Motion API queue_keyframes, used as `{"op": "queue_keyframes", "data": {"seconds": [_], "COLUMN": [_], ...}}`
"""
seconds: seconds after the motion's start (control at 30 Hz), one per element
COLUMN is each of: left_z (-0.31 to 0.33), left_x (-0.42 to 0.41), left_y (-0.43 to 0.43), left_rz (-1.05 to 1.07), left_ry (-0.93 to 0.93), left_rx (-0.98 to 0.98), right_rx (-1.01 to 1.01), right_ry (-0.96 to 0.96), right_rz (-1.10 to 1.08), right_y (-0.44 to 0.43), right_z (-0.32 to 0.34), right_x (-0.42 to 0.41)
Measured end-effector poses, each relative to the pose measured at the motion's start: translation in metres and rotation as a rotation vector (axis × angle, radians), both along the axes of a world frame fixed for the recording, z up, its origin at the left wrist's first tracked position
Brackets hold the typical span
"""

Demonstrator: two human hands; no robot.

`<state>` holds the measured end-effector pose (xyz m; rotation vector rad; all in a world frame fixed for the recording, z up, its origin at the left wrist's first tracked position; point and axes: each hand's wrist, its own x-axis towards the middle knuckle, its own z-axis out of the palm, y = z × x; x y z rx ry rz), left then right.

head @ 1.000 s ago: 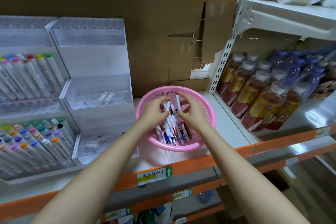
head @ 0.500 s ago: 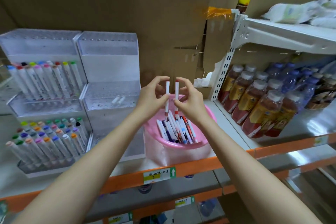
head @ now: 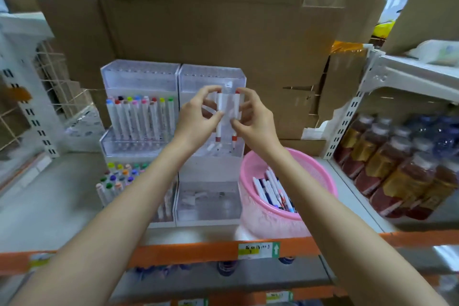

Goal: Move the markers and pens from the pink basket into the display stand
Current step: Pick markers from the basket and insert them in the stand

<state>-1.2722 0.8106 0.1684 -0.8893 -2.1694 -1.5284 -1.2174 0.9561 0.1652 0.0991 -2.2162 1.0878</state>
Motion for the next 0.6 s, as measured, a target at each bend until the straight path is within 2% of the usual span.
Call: {"op": "queue_keyframes", "data": {"seconds": [0.33,0.6], "left_z": [0.027,0.030], "left_x": [-0.030,-0.053], "left_y": [-0.071,-0.107], "left_rz": [0.074,0.046], "left_ry": [0.041,0.059], "left_rx": [0.014,0.047], "right_rx": [-0.022,-0.025], "right_ry": [0.026,0.077], "right_rz": [0.017,-0.008], "right_y": [-0.068,-0.111], "right_z": [0.017,0.016], "right_x": [-0.040,-0.070]}}
